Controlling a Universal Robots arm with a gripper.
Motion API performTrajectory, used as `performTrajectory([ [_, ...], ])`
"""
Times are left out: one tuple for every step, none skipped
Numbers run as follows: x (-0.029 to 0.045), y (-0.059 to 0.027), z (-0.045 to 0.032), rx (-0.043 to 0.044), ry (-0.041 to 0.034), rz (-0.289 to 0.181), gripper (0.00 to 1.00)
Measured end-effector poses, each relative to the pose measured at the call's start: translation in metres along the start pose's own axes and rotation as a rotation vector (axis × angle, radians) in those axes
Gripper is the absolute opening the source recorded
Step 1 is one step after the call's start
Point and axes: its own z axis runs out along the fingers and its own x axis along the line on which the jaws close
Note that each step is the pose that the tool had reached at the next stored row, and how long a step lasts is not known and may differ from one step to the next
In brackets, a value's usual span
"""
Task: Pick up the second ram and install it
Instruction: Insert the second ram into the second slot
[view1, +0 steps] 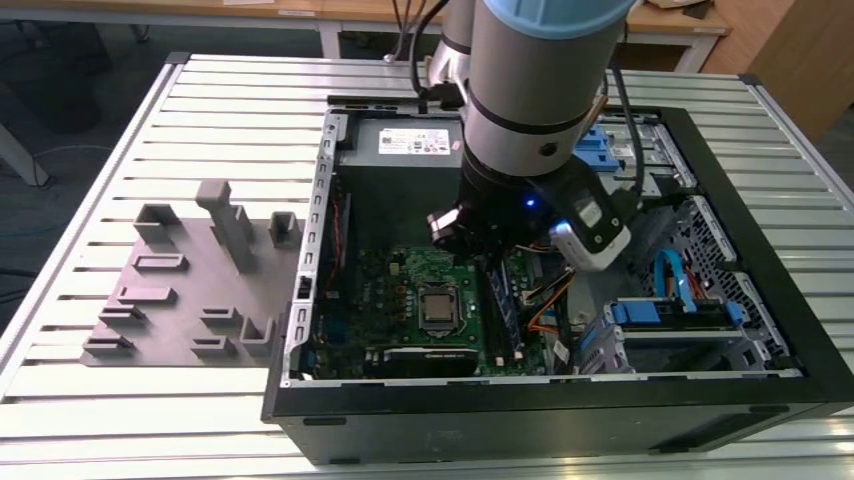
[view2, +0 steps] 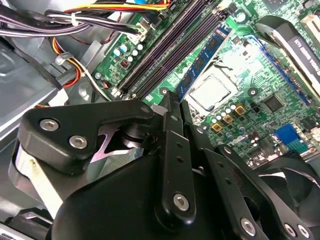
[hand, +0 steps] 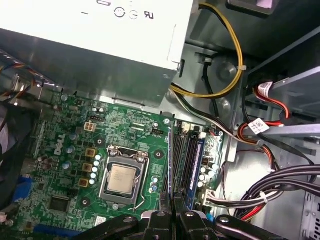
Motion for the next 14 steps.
performTrajectory([
  [0.0000, 0.0000, 0.0000, 0.0005, -0.0006, 0.006, 0.11],
  [0.0000, 0.0000, 0.0000, 0.0009, -0.0010, 0.011, 0.11],
  [0.0000, 0.0000, 0.0000, 0.0014, -0.0016, 0.017, 0.11],
  [0.0000, 0.0000, 0.0000, 0.0019, -0.0021, 0.022, 0.11],
  [0.0000, 0.0000, 0.0000, 0.0023, -0.0026, 0.027, 0.11],
  [0.0000, 0.0000, 0.0000, 0.0027, -0.0031, 0.032, 0.11],
  [0.0000, 0.0000, 0.0000, 0.0032, -0.0036, 0.038, 0.11],
  [0.0000, 0.0000, 0.0000, 0.0036, -0.0041, 0.043, 0.11],
  [0.0000, 0.0000, 0.0000, 0.0041, -0.0046, 0.048, 0.11],
  [0.0000, 0.0000, 0.0000, 0.0046, -0.0051, 0.054, 0.11],
  [0.0000, 0.0000, 0.0000, 0.0051, -0.0056, 0.059, 0.11],
  [0.0000, 0.0000, 0.0000, 0.0055, -0.0061, 0.064, 0.11],
  [0.0000, 0.0000, 0.0000, 0.0059, -0.0066, 0.070, 0.11],
  [0.0000, 0.0000, 0.0000, 0.0063, -0.0071, 0.075, 0.11],
])
